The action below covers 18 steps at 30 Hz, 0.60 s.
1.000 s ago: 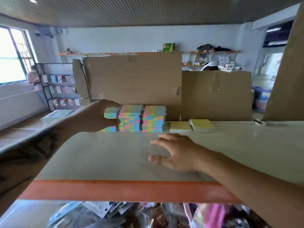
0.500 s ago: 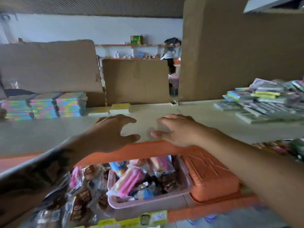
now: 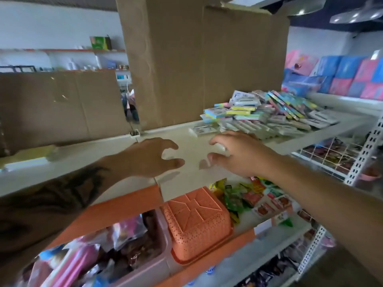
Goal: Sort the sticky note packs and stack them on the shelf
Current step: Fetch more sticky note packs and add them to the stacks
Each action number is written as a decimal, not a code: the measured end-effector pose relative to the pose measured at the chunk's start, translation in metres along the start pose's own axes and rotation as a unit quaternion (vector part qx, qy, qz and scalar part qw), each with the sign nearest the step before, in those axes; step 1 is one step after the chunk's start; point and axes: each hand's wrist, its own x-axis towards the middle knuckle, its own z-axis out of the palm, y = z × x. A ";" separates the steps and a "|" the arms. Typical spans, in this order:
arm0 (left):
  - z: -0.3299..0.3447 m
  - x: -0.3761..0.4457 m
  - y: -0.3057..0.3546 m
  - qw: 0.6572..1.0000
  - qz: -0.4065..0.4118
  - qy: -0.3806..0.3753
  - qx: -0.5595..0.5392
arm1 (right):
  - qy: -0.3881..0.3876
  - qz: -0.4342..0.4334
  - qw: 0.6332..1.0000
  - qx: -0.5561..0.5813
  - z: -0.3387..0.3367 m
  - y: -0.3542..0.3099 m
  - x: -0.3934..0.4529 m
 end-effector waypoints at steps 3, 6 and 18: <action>0.007 0.051 0.012 1.000 0.013 0.001 -0.011 | 0.021 0.028 0.999 -0.005 -0.010 0.039 0.005; 0.008 0.097 0.025 0.999 0.026 0.009 -0.018 | 0.027 0.059 0.998 -0.008 -0.021 0.068 0.018; 0.032 0.218 0.013 0.999 0.027 -0.001 -0.039 | 0.073 0.166 0.982 -0.058 -0.017 0.133 0.120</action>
